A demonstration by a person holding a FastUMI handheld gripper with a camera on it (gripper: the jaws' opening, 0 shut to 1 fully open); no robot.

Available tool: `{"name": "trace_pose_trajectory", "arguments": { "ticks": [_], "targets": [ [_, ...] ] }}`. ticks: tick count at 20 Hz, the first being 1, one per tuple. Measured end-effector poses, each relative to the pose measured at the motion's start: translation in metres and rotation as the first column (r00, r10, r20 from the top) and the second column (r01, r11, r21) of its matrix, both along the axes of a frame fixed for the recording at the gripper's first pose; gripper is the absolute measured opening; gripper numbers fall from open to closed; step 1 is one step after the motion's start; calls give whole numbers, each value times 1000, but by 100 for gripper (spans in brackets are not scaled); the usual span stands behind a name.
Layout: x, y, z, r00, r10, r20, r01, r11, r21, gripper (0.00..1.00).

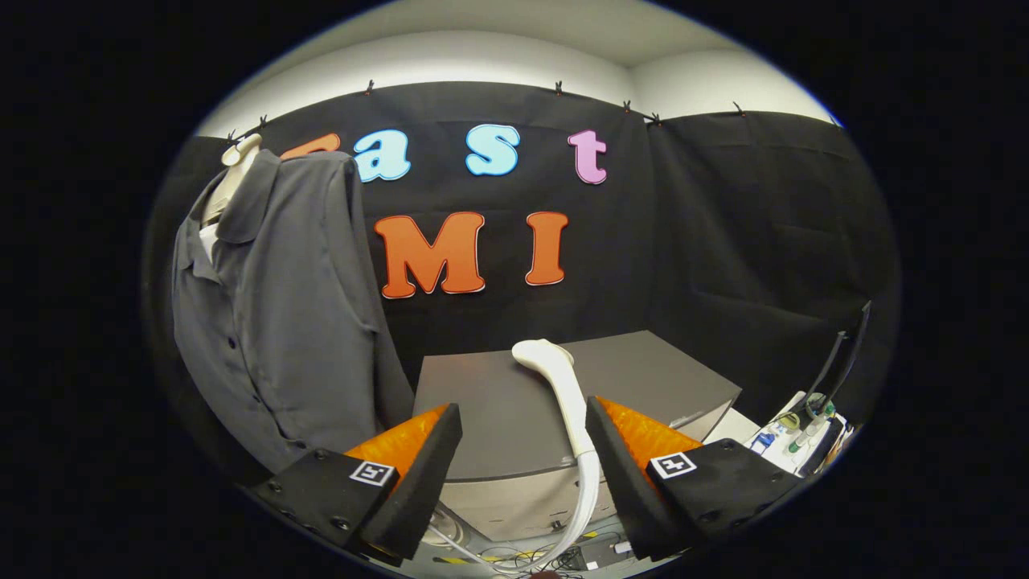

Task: Iron the clothes twice with a garment steamer, once on the left side and once on the right side.

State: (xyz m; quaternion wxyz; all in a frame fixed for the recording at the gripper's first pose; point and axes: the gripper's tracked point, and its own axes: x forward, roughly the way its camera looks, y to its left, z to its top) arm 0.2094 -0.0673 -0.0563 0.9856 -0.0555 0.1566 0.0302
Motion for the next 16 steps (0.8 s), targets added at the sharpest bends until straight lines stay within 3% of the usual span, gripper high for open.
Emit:
{"name": "trace_pose_trajectory", "arguments": {
  "ticks": [8, 16],
  "targets": [
    [113, -47, -56, 982, 0, -188, -4, 1000, -22, 100],
    [176, -70, -112, 948, 9, -319, -9, 1000, 0, 100]
  ]
}}
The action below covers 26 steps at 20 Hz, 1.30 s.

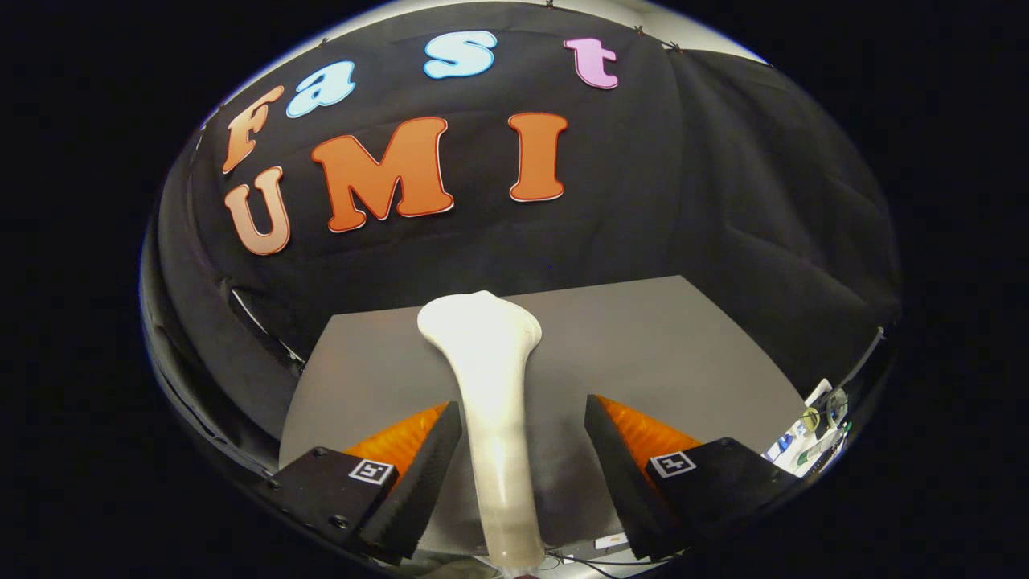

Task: Iron the clothes twice with a garment steamer, once on the left side and once on the right side.

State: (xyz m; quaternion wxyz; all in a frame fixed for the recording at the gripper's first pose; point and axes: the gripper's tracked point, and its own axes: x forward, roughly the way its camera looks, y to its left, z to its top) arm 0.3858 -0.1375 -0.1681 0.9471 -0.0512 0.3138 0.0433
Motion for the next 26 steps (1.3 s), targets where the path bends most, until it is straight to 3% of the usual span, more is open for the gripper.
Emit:
{"name": "trace_pose_trajectory", "arguments": {
  "ticks": [6, 15, 20, 26],
  "targets": [
    [7, 7, -21, 997, 47, -60, -45, 999, 26, 90],
    [3, 15, -30, 994, 57, -90, -51, 997, 59, 53],
    [1, 12, -10, 1000, 0, -31, 1, 1000, 28, 51],
    [-44, 22, 35, 994, -85, 68, 82, 996, 47, 51]
  ]
}}
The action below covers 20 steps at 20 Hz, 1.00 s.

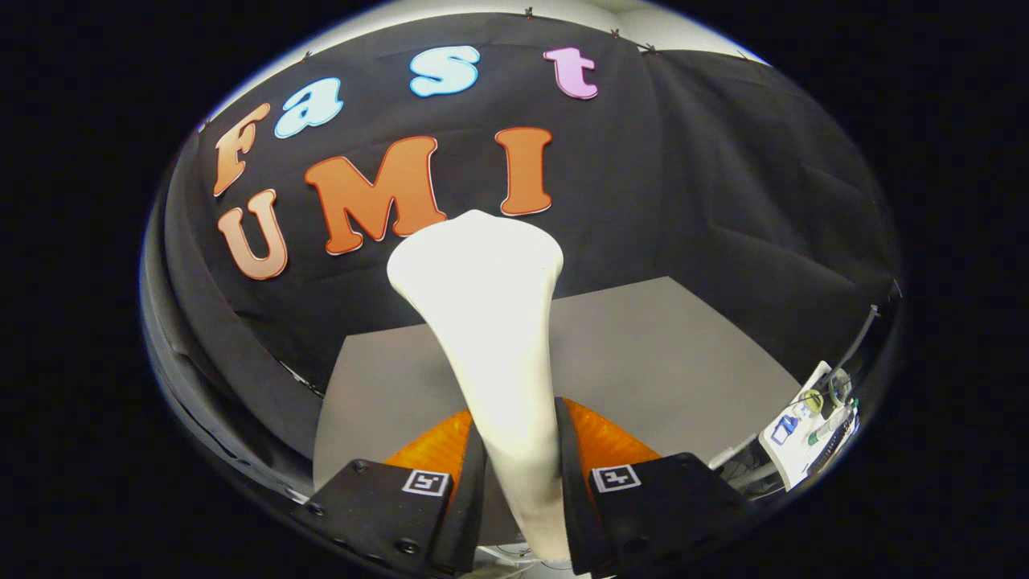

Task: Iron the clothes twice with a garment steamer, once on the left side and once on the right side.

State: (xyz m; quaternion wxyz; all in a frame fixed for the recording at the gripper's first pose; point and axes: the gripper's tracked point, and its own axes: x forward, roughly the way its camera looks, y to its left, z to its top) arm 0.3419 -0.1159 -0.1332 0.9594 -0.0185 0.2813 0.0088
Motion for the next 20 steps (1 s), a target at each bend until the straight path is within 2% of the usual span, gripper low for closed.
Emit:
{"name": "trace_pose_trajectory", "arguments": {
  "ticks": [2, 10, 16, 20],
  "targets": [
    [-24, 16, 4, 1000, -12, 0, 12, 999, 44, 46],
    [-121, 93, 27, 996, -61, 62, 56, 996, 69, 46],
    [-185, 176, 50, 989, -32, 147, 25, 998, 52, 46],
    [-208, 234, 57, 984, 7, 177, -15, 999, 46, 46]
  ]
}}
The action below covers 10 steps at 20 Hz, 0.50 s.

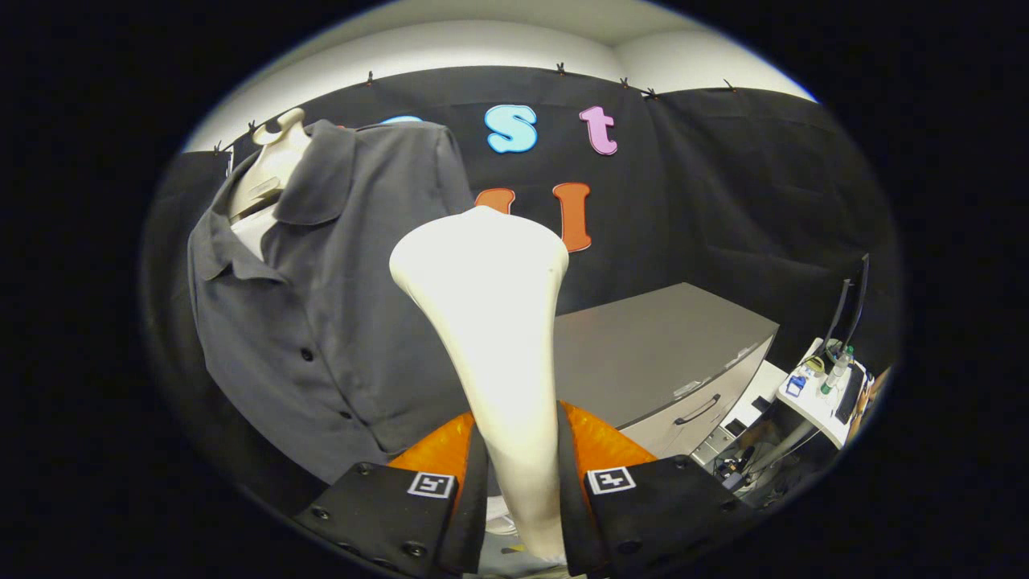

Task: Iron the clothes twice with a garment steamer, once on the left side and once on the right side.

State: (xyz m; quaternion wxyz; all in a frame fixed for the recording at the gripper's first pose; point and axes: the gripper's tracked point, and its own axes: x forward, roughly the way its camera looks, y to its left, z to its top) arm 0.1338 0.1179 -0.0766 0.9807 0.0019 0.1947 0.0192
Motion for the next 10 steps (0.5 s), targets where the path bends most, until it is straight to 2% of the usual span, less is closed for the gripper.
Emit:
{"name": "trace_pose_trajectory", "arguments": {
  "ticks": [5, 10],
  "targets": [
    [-12, 64, 6, 996, 83, 17, -82, 997, -9, 46],
    [-6, 99, -8, 993, 119, -12, -119, 992, -33, 46]
  ]
}}
